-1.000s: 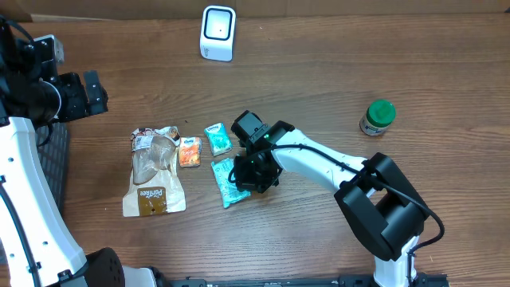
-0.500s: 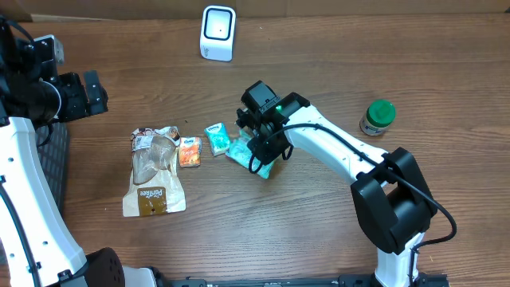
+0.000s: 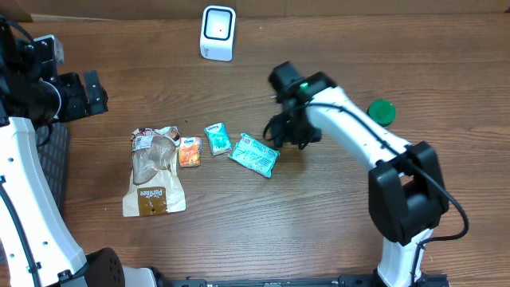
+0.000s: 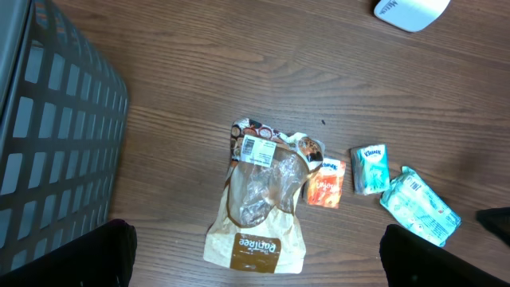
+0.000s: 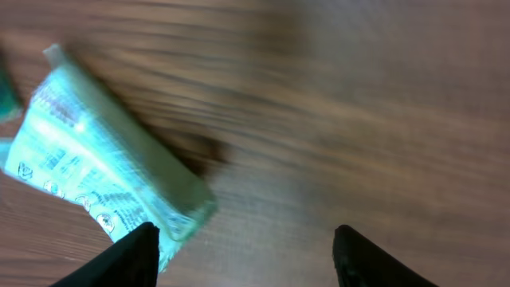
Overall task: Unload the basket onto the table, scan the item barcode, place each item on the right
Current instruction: 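Lift the light-green pack and carry it rightward, then hold the light-green pack in front of the scanner window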
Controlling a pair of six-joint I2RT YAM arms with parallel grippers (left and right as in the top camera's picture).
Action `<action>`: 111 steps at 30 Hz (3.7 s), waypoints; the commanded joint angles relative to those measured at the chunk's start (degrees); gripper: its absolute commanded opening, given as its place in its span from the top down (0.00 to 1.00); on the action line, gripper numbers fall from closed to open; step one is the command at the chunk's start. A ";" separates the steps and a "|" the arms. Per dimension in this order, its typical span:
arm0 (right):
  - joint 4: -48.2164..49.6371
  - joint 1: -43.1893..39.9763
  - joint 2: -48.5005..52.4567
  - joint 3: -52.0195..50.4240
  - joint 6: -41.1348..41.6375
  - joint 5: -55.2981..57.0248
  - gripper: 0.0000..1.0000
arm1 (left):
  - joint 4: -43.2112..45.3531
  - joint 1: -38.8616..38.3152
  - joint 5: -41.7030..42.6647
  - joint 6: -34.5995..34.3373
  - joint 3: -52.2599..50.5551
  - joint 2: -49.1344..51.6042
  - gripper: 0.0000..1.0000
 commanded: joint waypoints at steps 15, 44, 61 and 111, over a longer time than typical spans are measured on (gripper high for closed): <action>18.01 -2.21 -1.11 -15.17 17.18 -20.74 0.49 | 0.09 0.46 -0.02 1.31 0.70 0.17 0.00; 27.50 -3.69 -12.83 -21.27 4.07 -27.15 0.96 | 0.09 0.46 0.00 1.31 0.70 0.17 0.00; 13.75 -3.89 -38.42 -21.22 -1.77 -18.78 0.96 | 0.09 0.46 0.00 1.31 0.70 0.17 0.00; 21.97 1.18 25.38 62.45 -47.45 36.59 0.96 | 0.09 0.46 0.00 1.31 0.70 0.17 0.00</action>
